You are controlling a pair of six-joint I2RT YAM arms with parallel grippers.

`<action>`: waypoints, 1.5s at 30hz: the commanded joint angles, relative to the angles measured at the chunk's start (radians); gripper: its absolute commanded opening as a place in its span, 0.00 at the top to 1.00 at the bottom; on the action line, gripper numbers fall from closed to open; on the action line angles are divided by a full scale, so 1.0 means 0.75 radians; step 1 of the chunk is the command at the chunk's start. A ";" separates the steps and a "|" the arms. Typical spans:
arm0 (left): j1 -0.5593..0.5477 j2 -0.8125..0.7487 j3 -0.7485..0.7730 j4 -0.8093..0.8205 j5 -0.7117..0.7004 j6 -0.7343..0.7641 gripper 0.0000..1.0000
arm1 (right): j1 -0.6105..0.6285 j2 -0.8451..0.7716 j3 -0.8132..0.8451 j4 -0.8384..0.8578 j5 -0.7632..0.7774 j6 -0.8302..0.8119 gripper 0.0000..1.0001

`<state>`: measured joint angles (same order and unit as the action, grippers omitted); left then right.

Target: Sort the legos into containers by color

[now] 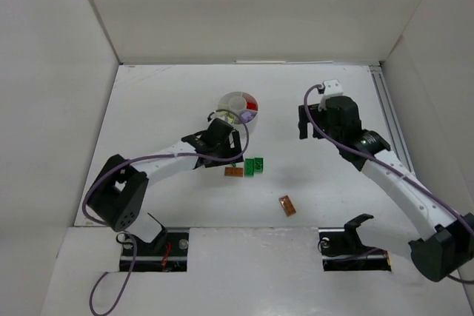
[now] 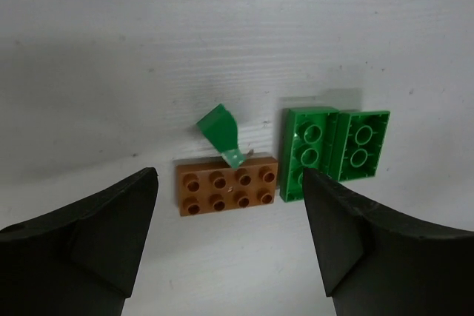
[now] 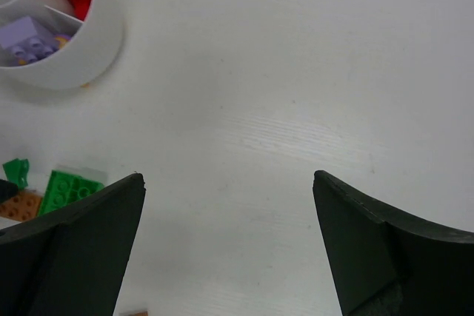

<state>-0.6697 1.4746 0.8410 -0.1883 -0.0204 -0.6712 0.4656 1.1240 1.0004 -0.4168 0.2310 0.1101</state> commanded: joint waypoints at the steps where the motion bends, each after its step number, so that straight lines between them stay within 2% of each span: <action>1: -0.058 0.097 0.130 0.001 -0.161 -0.081 0.25 | -0.052 -0.144 -0.064 -0.050 0.095 0.047 0.00; 4: -0.058 0.191 0.169 -0.015 -0.183 -0.136 0.35 | -0.091 -0.218 -0.096 -0.082 0.107 0.048 0.00; 13: -0.058 0.280 0.196 -0.027 -0.228 -0.205 0.50 | -0.130 -0.265 -0.121 -0.111 0.095 0.048 0.00; 14: -0.058 0.292 0.196 -0.027 -0.228 -0.205 0.57 | -0.130 -0.265 -0.121 -0.111 0.095 0.048 0.00; 16: -0.070 0.292 0.196 -0.041 -0.228 -0.205 0.63 | -0.142 -0.265 -0.121 -0.111 0.095 0.048 0.00; 22: -0.099 0.267 0.184 -0.041 -0.241 -0.218 0.65 | -0.142 -0.239 -0.121 -0.099 0.083 0.048 0.00; 26: -0.126 0.282 0.202 -0.088 -0.275 -0.230 0.71 | -0.154 -0.227 -0.133 -0.087 0.083 0.048 0.00; 30: -0.156 0.310 0.255 -0.150 -0.318 -0.246 0.80 | -0.167 -0.227 -0.133 -0.087 0.083 0.048 0.00; 31: -0.156 0.327 0.273 -0.178 -0.318 -0.261 0.85 | -0.167 -0.227 -0.145 -0.087 0.083 0.048 0.00; 34: -0.169 0.341 0.292 -0.217 -0.333 -0.261 0.94 | -0.179 -0.241 -0.146 -0.087 0.083 0.048 0.00; 38: -0.169 0.313 0.331 -0.232 -0.345 -0.261 0.95 | -0.191 -0.253 -0.158 -0.087 0.083 0.035 0.00; 45: -0.150 0.184 0.519 -0.354 -0.500 -0.210 0.95 | -0.204 -0.265 -0.158 -0.074 0.070 0.035 0.00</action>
<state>-0.7910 1.7153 1.1389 -0.3988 -0.3103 -0.8467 0.3244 0.9489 0.8818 -0.5091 0.2863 0.1352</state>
